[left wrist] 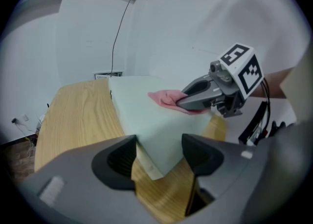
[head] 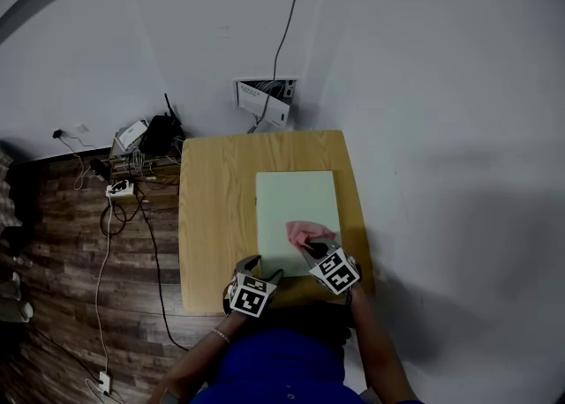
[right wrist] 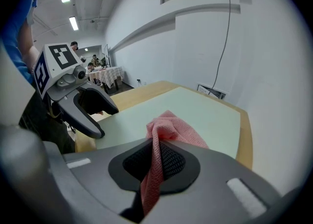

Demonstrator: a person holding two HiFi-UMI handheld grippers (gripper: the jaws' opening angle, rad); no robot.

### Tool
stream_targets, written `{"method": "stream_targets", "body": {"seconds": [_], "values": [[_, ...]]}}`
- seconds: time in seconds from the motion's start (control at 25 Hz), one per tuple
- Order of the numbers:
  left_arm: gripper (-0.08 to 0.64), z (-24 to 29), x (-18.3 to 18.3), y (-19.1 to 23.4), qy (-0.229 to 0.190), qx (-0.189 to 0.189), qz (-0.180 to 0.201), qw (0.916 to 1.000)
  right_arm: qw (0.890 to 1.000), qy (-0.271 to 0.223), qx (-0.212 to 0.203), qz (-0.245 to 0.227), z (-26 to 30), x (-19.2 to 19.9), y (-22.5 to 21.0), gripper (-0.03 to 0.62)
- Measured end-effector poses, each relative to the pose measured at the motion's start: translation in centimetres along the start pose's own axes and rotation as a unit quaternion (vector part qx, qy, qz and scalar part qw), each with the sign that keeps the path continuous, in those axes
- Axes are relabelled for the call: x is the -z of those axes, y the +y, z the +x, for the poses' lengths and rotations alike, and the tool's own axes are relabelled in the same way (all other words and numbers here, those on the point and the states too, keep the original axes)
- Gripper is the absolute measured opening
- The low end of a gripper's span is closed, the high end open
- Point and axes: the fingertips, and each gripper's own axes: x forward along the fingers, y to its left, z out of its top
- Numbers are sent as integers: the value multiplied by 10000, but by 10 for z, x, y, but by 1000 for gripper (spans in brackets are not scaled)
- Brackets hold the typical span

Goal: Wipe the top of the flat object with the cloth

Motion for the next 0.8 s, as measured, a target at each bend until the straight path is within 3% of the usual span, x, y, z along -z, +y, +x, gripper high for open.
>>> {"method": "stream_targets", "body": {"seconds": [0.8], "values": [[291,0,-1,-1,-42,98,5,9999,9913,-13,744,1090,-40,41,-40,15]]}}
